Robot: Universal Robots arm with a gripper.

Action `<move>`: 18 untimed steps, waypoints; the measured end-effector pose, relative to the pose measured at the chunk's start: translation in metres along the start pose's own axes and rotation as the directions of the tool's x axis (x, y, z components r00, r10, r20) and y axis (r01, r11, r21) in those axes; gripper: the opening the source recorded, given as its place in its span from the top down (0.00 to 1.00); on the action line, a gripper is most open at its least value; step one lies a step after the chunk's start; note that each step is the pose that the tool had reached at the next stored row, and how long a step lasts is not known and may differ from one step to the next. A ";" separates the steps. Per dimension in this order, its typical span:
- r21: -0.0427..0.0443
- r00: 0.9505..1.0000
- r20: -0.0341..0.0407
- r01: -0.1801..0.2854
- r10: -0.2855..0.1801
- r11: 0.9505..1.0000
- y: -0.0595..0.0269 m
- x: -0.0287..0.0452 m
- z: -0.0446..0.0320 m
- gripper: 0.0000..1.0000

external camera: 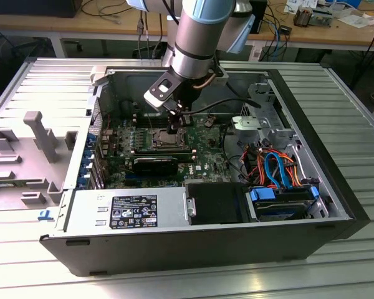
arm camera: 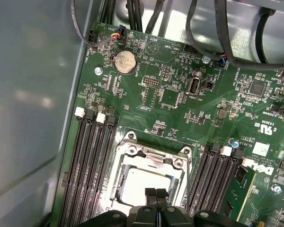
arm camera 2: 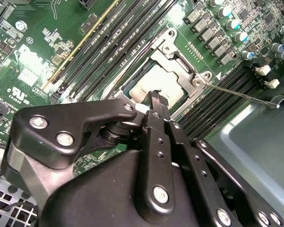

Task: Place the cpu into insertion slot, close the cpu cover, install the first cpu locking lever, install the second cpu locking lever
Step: 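Install the first cpu locking lever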

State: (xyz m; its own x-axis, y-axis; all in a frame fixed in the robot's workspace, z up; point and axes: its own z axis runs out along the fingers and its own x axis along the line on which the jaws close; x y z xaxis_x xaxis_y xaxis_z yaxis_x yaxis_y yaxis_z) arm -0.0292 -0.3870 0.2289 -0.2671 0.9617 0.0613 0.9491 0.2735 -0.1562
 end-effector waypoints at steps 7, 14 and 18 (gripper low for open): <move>0.002 1.000 0.004 0.025 -0.025 1.000 0.0000 0.0000 0.0000 0.89; 0.003 0.999 0.008 0.050 -0.050 0.999 0.0000 0.0000 0.0000 0.89; 0.004 0.998 0.010 0.062 -0.062 0.998 0.0000 0.0000 0.0000 0.89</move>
State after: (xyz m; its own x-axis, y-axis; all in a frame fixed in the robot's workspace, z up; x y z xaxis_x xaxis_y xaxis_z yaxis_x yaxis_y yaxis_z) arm -0.0292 -0.3870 0.2289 -0.3271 0.9430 0.0613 0.9300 0.3327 -0.1563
